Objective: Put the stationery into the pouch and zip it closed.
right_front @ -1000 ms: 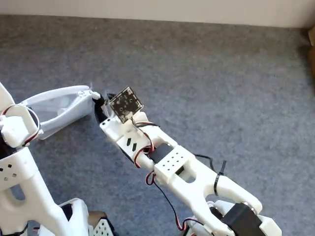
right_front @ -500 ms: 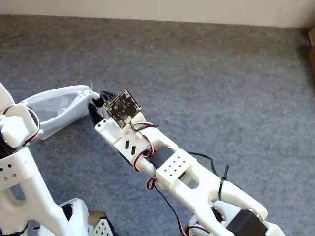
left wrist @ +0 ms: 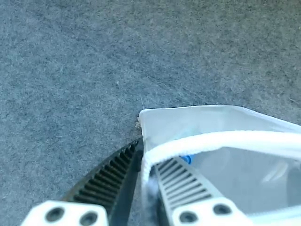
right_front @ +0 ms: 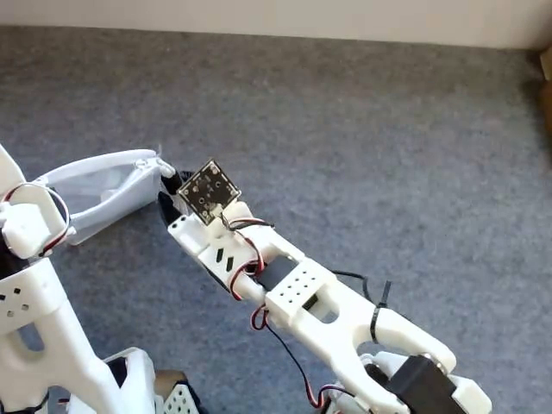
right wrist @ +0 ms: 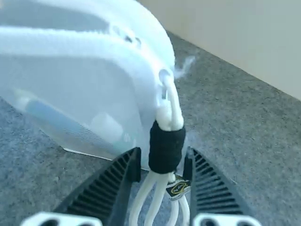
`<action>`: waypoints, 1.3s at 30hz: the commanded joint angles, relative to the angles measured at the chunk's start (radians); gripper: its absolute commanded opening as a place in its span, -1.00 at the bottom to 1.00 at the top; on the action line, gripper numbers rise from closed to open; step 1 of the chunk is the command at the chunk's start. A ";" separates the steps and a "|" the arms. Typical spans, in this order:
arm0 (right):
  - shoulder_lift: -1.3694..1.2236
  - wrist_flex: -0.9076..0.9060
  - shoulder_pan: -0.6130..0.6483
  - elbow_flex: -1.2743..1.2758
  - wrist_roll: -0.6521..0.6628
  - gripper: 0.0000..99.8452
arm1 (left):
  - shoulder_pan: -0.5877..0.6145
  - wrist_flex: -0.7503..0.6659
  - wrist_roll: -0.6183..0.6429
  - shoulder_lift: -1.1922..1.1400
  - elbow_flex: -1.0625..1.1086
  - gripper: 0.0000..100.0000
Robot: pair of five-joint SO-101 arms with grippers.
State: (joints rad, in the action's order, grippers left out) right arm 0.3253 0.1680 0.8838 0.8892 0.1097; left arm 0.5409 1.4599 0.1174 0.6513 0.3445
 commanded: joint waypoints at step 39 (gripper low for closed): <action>0.306 -0.148 -0.073 0.127 0.018 -0.99 | -0.018 -0.011 -0.011 -0.002 0.022 -0.98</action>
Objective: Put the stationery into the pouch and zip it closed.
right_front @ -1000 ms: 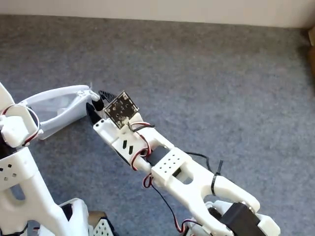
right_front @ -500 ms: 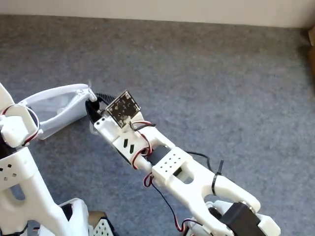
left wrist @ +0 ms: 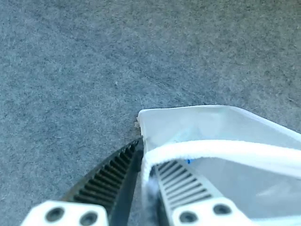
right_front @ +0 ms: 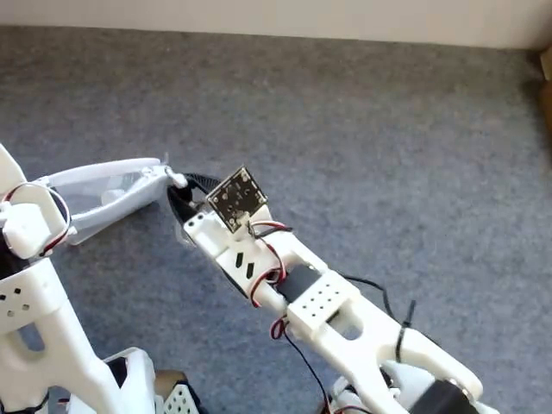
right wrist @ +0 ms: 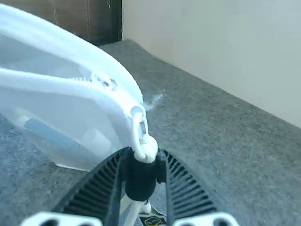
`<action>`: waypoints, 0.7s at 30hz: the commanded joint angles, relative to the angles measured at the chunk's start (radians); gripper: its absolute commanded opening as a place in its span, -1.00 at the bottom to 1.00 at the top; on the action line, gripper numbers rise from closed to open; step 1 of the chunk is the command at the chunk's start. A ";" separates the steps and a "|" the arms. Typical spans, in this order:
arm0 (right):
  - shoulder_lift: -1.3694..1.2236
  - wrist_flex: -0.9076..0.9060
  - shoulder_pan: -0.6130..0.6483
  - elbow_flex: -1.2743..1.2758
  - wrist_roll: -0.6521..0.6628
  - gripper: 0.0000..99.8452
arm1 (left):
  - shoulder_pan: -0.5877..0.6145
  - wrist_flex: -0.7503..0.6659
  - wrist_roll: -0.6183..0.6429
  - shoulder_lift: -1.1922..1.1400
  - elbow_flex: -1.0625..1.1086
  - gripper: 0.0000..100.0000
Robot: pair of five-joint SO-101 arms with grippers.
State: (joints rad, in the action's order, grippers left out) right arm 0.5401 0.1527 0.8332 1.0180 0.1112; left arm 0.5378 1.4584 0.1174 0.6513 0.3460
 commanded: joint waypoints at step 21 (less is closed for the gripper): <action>0.598 -0.753 0.074 0.105 0.127 -0.99 | -0.189 -0.049 -0.091 -0.002 -0.091 -0.60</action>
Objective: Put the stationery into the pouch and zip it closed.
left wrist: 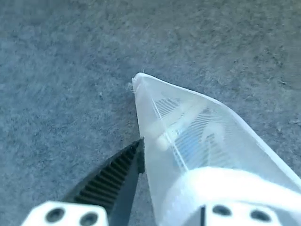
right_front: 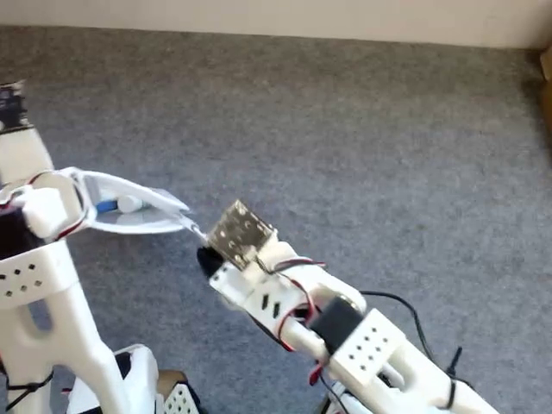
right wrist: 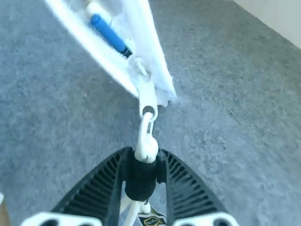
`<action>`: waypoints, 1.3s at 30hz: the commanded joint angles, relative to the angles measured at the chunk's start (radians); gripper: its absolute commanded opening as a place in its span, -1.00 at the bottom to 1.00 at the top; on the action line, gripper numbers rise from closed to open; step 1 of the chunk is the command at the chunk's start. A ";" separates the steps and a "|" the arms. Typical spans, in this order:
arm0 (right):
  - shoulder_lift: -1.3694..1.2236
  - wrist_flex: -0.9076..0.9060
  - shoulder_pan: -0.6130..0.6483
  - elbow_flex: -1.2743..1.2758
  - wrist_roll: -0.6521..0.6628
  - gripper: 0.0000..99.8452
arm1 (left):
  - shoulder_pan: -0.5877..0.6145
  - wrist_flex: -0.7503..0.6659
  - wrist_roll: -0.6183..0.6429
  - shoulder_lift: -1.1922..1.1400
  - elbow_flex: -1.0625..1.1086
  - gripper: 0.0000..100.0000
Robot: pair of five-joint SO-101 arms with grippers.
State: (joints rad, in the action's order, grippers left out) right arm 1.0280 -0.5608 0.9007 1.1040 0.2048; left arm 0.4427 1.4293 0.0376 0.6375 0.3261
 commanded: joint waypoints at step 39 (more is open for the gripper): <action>0.743 -0.067 -0.139 0.308 0.035 -0.99 | -0.862 0.074 -0.413 0.012 -0.252 -0.54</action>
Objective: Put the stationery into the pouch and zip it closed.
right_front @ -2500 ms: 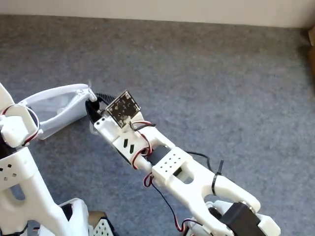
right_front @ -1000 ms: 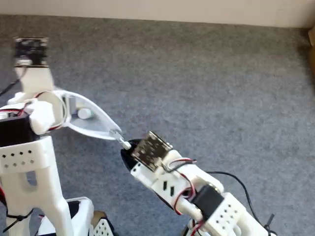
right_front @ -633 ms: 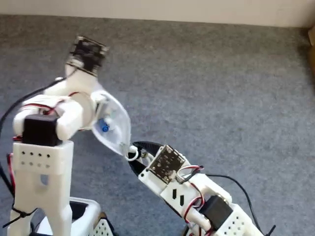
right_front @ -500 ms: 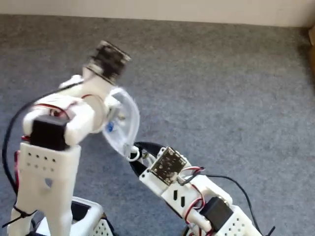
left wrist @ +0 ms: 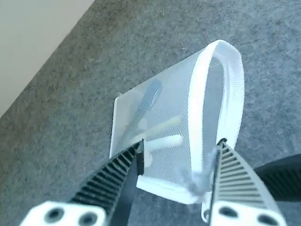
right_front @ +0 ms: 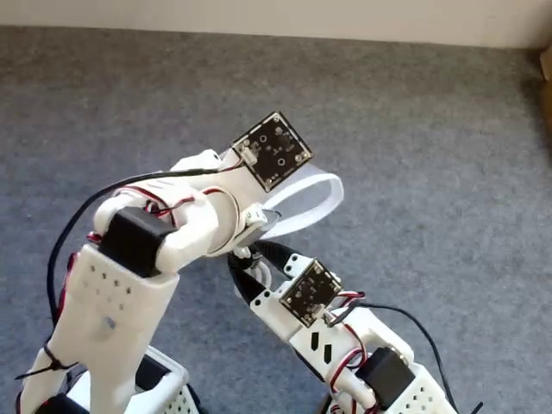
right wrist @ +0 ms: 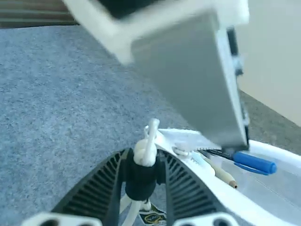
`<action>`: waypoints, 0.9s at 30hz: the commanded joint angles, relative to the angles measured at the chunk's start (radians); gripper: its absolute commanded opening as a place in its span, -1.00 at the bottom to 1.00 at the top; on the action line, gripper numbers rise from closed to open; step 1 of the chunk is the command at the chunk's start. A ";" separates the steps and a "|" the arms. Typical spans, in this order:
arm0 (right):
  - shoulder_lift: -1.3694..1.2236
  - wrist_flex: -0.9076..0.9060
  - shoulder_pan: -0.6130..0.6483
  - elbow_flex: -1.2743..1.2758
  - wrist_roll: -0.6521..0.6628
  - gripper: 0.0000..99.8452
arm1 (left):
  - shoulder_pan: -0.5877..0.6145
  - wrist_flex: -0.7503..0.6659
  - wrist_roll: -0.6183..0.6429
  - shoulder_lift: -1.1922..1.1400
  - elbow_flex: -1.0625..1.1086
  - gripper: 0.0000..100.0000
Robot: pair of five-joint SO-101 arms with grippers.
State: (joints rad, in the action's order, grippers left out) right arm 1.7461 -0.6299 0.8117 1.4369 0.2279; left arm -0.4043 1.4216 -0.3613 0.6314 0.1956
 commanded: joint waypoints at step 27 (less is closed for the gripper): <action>0.025 -0.002 -0.156 -0.028 0.012 -0.99 | 0.027 0.026 -0.213 0.266 0.288 -0.55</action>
State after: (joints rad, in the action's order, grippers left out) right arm 1.7599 -0.6299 0.6751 1.4369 0.2279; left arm -0.4028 1.5980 -0.5669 0.8401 0.3705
